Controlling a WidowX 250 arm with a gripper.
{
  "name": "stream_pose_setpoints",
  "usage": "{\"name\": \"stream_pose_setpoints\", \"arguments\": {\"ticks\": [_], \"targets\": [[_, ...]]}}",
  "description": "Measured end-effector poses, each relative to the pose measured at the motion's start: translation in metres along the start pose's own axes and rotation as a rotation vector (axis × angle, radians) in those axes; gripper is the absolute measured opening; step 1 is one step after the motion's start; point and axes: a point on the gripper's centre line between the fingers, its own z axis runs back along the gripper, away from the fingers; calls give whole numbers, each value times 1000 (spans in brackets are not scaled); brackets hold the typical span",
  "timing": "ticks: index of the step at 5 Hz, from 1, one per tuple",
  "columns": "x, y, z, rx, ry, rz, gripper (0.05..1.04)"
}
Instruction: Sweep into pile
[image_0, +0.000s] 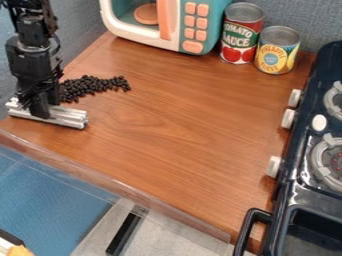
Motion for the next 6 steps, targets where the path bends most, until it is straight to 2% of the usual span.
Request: {"name": "stream_pose_setpoints", "arguments": {"ticks": [2, 6], "targets": [[-10, -6, -1, 0, -4, -19, 348], [-35, -26, 3, -36, 9, -59, 348]]}}
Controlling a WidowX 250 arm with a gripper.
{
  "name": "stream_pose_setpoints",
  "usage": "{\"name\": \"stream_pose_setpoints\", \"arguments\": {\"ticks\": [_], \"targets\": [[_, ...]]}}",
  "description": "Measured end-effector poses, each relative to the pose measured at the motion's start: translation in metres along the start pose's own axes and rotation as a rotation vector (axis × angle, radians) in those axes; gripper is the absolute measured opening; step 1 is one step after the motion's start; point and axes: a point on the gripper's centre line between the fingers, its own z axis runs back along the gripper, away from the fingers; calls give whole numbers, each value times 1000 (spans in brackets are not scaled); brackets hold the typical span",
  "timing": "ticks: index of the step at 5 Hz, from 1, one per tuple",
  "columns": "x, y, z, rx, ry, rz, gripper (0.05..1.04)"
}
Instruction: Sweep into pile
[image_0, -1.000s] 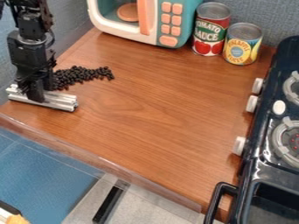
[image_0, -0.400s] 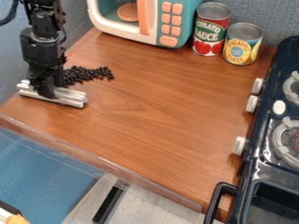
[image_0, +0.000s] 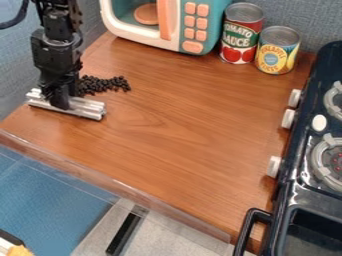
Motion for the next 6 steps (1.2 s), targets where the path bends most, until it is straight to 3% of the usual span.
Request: {"name": "stream_pose_setpoints", "arguments": {"ticks": [3, 6], "targets": [[-10, -29, 2, -38, -13, 4, 348], [-15, -64, 2, -31, -30, 11, 348]]}}
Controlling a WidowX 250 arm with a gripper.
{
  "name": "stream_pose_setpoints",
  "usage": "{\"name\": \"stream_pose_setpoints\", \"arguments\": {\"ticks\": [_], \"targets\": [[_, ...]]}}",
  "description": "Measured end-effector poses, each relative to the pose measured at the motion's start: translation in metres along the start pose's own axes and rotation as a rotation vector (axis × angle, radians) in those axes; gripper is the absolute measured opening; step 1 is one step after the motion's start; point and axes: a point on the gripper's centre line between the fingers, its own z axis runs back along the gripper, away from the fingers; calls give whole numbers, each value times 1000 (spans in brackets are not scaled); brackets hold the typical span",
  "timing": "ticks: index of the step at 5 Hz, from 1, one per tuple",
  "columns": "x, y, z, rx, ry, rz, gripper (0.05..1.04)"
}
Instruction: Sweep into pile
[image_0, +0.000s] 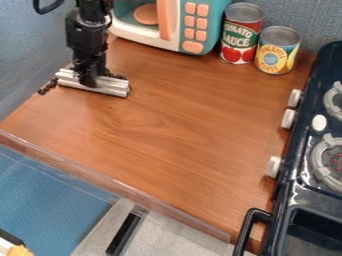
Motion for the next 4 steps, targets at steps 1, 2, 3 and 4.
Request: {"name": "stream_pose_setpoints", "arguments": {"ticks": [1, 2, 3, 4], "targets": [[0, -5, 1, 3, 0, 2, 348], [0, -6, 0, 14, -1, 2, 347], [-1, -2, -1, 23, 1, 3, 346], [-3, 7, 2, -4, 7, 16, 346]]}}
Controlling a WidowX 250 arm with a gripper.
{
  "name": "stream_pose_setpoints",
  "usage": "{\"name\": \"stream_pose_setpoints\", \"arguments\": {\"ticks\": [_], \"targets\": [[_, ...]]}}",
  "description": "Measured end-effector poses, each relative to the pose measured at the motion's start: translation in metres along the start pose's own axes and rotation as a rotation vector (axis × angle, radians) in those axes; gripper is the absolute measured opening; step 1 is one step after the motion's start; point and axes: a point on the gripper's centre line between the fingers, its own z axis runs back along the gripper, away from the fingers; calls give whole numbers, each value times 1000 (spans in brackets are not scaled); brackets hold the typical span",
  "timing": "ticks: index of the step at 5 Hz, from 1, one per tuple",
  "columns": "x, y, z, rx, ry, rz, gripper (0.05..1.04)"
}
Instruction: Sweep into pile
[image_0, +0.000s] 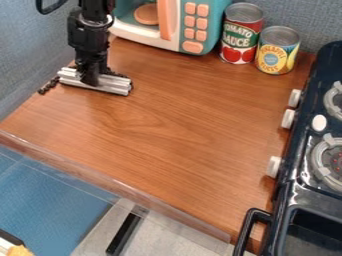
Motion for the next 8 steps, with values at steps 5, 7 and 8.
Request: {"name": "stream_pose_setpoints", "arguments": {"ticks": [5, 7, 8], "targets": [[-28, 41, 12, 80, 18, -39, 694], [-16, 45, 54, 56, -13, 1, 1012], [-4, 58, 71, 21, 5, 12, 1006]]}}
